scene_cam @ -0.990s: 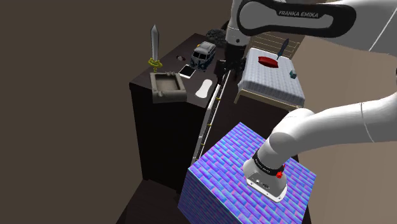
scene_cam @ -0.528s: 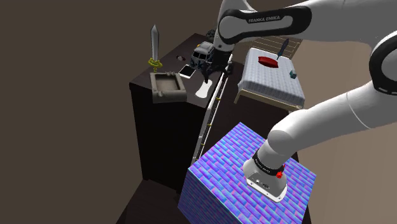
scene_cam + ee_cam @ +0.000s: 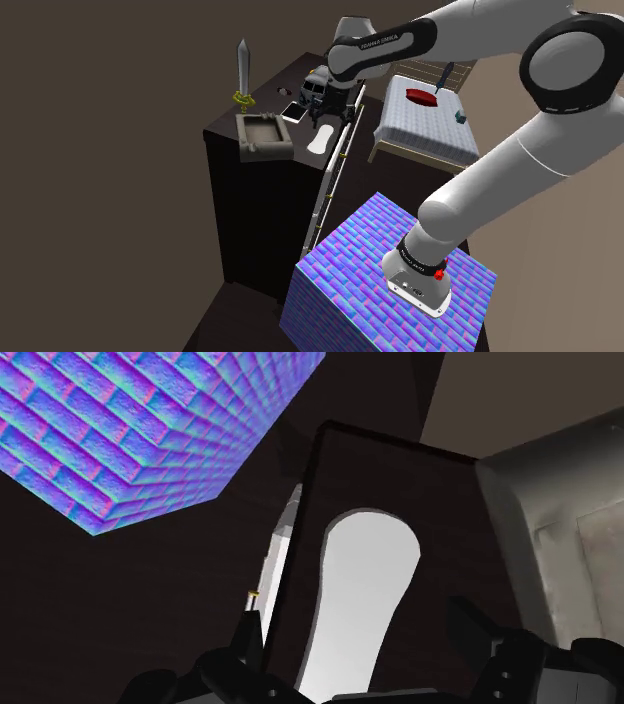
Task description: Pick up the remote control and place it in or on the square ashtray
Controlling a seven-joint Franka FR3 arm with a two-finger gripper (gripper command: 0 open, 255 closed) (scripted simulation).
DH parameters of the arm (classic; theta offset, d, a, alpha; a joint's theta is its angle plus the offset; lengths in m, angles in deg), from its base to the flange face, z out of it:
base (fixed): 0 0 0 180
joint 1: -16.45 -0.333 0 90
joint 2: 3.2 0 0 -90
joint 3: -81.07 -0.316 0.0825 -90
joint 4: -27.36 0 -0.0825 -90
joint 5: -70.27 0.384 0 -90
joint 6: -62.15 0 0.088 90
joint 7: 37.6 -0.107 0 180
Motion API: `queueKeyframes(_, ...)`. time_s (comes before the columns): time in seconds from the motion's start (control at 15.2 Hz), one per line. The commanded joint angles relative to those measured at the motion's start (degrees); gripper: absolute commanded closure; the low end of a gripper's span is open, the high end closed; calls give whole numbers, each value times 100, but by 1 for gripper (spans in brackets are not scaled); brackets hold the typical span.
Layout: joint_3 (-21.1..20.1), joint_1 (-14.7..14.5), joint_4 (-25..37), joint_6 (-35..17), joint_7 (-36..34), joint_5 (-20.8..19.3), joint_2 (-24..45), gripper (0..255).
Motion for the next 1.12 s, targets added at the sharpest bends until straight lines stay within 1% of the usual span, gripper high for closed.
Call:
queueKeyframes(0.0,35,110,172,-324,-338,-36,423,0)
queueKeyframes(0.26,153,283,473,-775,-906,-95,1059,0)
queueKeyframes(0.73,151,274,260,-1309,-913,-103,1380,0)
queueKeyframes(1.06,151,274,246,-1353,-913,-103,1409,0)
